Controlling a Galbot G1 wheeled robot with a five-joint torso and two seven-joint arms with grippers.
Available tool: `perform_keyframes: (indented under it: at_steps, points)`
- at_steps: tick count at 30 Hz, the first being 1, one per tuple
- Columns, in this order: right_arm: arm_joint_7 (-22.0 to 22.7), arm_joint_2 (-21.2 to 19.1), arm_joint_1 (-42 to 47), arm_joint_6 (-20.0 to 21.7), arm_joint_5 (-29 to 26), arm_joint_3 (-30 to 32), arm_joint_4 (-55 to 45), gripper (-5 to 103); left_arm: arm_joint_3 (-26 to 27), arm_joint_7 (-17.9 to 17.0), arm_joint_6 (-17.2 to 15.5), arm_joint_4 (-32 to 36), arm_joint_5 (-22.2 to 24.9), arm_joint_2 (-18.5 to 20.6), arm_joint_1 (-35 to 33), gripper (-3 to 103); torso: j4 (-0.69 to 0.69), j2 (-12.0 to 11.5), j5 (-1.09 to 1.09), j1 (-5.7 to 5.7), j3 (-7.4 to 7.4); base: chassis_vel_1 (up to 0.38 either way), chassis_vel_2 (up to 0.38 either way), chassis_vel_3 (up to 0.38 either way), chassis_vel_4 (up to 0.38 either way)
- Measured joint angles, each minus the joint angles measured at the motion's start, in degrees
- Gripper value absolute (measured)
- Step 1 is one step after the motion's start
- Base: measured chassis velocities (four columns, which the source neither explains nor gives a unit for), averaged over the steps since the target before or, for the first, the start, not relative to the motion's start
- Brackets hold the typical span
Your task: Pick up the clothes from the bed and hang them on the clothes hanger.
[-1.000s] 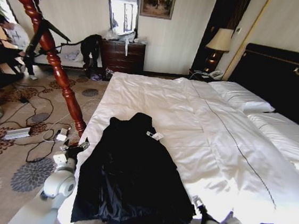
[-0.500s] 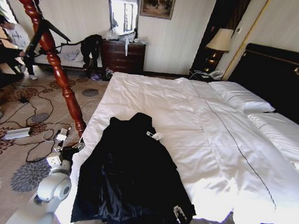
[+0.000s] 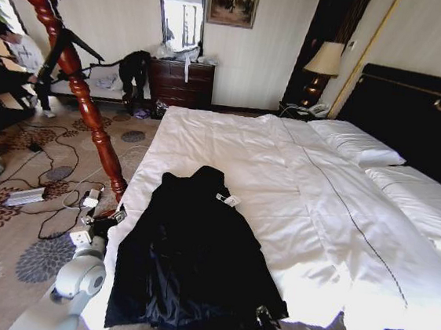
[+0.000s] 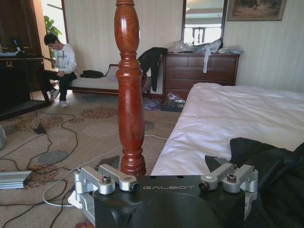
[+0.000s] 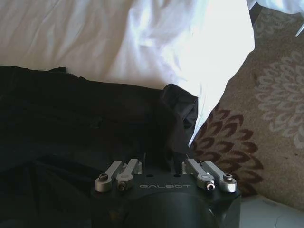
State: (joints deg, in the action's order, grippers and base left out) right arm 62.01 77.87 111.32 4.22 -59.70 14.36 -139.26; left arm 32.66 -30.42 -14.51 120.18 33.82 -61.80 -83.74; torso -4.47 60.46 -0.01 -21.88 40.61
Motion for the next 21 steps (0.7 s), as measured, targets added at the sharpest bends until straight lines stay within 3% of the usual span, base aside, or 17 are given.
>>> perform_keyframes:
  at_steps: [3, 5, 8, 10, 16, 18, 20, 21]
  points:
    - [0.4, 0.0, 0.3, 0.5, -0.3, -0.6, -0.7, 19, -0.2, 0.0, 0.0, 0.0, -0.1, -0.2, 0.2, 100, 0.00, 0.0, 0.00, 0.00, 0.00, 0.000, 0.000, 0.000, 0.000]
    - [0.5, -0.1, 0.2, 0.6, -0.4, -0.5, -0.5, 19, -0.2, 0.0, 0.0, 0.0, -0.1, -0.2, 0.2, 100, 0.00, 0.0, 0.00, 0.00, 0.00, 0.000, 0.000, 0.000, 0.000]
    - [0.8, -0.3, -0.5, 0.9, -1.2, -0.2, 0.3, 3, -0.1, 0.0, 0.0, 0.2, -0.1, -0.2, 0.1, 100, 0.00, 0.0, 0.01, 0.00, 0.00, 0.000, 0.000, 0.000, 0.000]
    - [1.0, -0.4, -0.6, 1.2, -1.2, -0.2, 0.3, 1, -0.1, 0.0, 0.0, 0.2, -0.1, -0.2, 0.0, 100, 0.00, 0.0, 0.01, 0.00, 0.00, 0.000, 0.000, 0.000, 0.000]
    - [2.0, -1.3, -0.7, 4.1, -0.3, -1.2, -0.6, -3, 0.3, 0.0, 0.0, 0.4, -0.1, -0.2, -0.3, 100, 0.00, 0.0, 0.01, 0.00, 0.00, 0.000, 0.000, 0.000, 0.000]
    - [3.0, -4.0, -0.6, 7.8, 1.9, -1.7, -2.1, 8, 0.3, 0.0, 0.0, 0.5, -0.1, 0.0, -0.4, 100, -0.01, 0.0, 0.01, 0.00, 0.00, 0.000, 0.000, 0.000, 0.000]
    - [3.1, -6.1, -0.5, 9.8, 2.9, -1.7, -2.9, 8, 0.3, 0.0, -0.1, 0.5, -0.1, 0.2, -0.5, 100, -0.01, 0.0, 0.01, 0.00, 0.00, 0.000, 0.000, 0.000, 0.000]
    - [3.1, -8.8, -0.5, 11.8, 3.7, -1.5, -3.7, 13, 0.3, 0.0, -0.1, 0.5, -0.1, 0.3, -0.5, 100, 0.00, 0.0, 0.02, 0.00, 0.00, 0.000, 0.000, 0.000, 0.000]
